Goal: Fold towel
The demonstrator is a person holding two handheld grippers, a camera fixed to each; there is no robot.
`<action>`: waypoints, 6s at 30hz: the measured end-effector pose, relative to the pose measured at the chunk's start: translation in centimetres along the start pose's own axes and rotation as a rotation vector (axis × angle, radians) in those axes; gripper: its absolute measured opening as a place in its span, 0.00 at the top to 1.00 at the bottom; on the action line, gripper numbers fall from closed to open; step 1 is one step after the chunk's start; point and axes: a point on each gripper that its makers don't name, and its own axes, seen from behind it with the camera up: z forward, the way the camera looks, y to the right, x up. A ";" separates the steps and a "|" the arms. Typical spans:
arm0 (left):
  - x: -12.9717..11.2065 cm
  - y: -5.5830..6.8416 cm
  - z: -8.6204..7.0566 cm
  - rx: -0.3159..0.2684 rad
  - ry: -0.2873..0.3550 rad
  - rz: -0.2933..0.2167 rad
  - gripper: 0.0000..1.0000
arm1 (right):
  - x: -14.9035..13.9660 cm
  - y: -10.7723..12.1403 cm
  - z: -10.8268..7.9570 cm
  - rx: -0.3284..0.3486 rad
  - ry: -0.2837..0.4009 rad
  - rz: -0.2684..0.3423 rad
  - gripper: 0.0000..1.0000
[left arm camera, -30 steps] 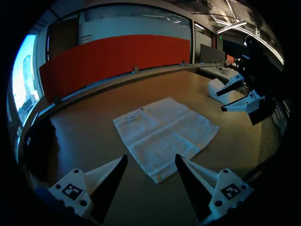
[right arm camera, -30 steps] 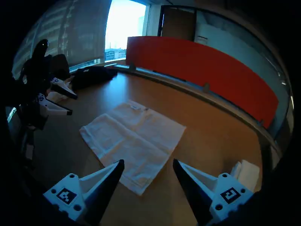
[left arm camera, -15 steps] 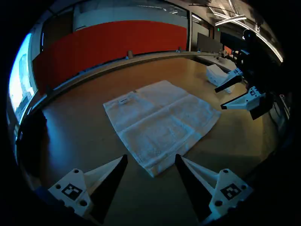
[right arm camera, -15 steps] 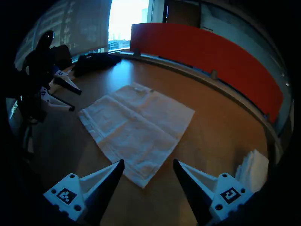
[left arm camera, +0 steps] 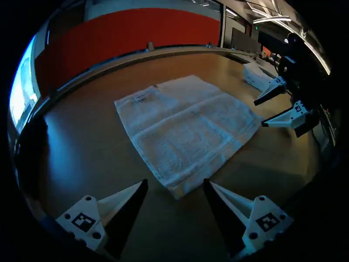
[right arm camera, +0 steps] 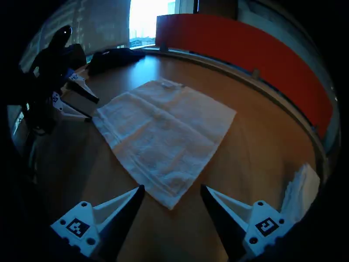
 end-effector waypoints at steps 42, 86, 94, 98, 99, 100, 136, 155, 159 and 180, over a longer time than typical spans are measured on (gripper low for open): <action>-0.6 0.9 1.0 0.003 -0.066 0.022 0.62 | -1.2 -0.7 0.3 0.073 -0.039 0.009 0.86; 6.5 1.3 -7.4 -0.007 0.026 -0.137 0.93 | 8.6 0.3 -7.7 0.019 0.151 0.005 0.90; 7.3 1.1 -8.5 -0.006 0.038 -0.133 0.93 | 9.7 0.0 -9.4 0.022 0.172 -0.001 0.90; 7.7 1.1 -8.9 -0.006 0.043 -0.131 0.93 | 9.9 -0.2 -10.1 0.021 0.176 -0.005 0.90; 7.8 1.1 -8.9 -0.006 0.044 -0.131 0.93 | 9.9 -0.2 -10.2 0.021 0.176 -0.007 0.90; 7.8 1.1 -9.0 -0.007 0.046 -0.131 0.93 | 10.0 -0.2 -10.4 0.020 0.177 -0.008 0.90; 9.0 3.2 -12.0 -0.030 0.063 -0.176 0.93 | 10.4 -0.2 -13.3 0.003 0.177 -0.026 0.90; 8.7 3.2 -10.3 -0.027 0.051 -0.226 0.93 | 10.3 1.0 -11.4 -0.003 0.158 -0.036 0.90; 8.4 2.8 -9.0 -0.021 0.038 -0.244 0.93 | 10.2 1.7 -9.9 -0.004 0.143 -0.032 0.90; 8.1 -0.2 -2.9 0.004 -0.009 -0.261 0.93 | 8.6 3.6 -4.0 0.012 0.054 -0.022 0.90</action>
